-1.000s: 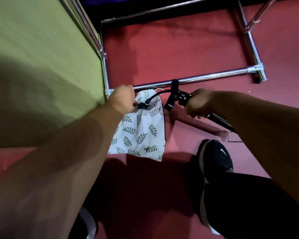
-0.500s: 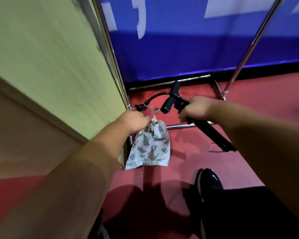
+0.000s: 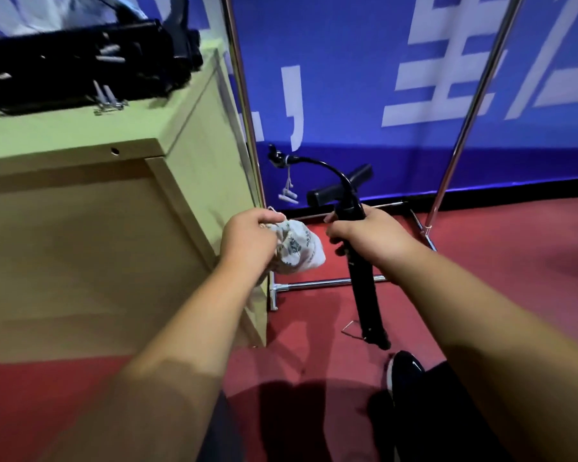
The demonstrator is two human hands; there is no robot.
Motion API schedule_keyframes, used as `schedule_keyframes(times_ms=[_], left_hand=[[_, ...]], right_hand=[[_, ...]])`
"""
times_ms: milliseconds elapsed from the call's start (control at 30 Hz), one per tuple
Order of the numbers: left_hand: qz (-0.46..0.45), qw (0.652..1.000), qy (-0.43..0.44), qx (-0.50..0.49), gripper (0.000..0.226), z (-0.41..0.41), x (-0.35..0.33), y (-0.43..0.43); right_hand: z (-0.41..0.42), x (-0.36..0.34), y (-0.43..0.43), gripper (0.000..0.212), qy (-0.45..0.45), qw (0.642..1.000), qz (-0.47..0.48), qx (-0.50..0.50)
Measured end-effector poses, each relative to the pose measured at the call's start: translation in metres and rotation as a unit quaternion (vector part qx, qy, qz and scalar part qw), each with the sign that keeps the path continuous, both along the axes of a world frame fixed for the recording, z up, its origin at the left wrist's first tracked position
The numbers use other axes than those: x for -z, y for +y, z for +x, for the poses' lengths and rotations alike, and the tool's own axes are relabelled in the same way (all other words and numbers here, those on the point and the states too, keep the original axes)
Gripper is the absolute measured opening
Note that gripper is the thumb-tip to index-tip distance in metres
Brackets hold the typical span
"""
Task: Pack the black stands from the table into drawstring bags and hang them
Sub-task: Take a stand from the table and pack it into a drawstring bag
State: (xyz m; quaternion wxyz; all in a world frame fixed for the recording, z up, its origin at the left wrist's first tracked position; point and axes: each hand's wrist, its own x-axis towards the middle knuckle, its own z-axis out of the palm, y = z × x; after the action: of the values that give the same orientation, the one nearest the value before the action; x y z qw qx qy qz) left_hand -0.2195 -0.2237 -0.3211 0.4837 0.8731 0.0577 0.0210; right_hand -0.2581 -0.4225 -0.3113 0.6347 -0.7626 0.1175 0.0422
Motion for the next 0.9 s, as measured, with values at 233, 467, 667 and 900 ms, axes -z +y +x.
schedule_keyframes(times_ms=[233,467,667,900], left_hand=[[0.018,0.997,-0.01,0.078,0.031,0.0,0.005,0.003],[0.029,0.993,0.002,0.11,0.052,0.017,0.005,0.003],[0.004,0.999,0.014,0.036,0.039,0.027,0.018,0.006],[0.081,0.996,0.025,-0.033,0.029,0.034,0.022,0.011]], right_hand=[[0.003,0.005,0.005,0.019,0.014,0.995,0.081,-0.056],[0.027,0.013,0.019,0.017,0.07,0.982,0.101,-0.141],[0.039,0.021,0.027,0.003,0.104,0.98,0.055,-0.159],[0.052,0.027,0.021,0.007,0.122,0.984,0.05,-0.122]])
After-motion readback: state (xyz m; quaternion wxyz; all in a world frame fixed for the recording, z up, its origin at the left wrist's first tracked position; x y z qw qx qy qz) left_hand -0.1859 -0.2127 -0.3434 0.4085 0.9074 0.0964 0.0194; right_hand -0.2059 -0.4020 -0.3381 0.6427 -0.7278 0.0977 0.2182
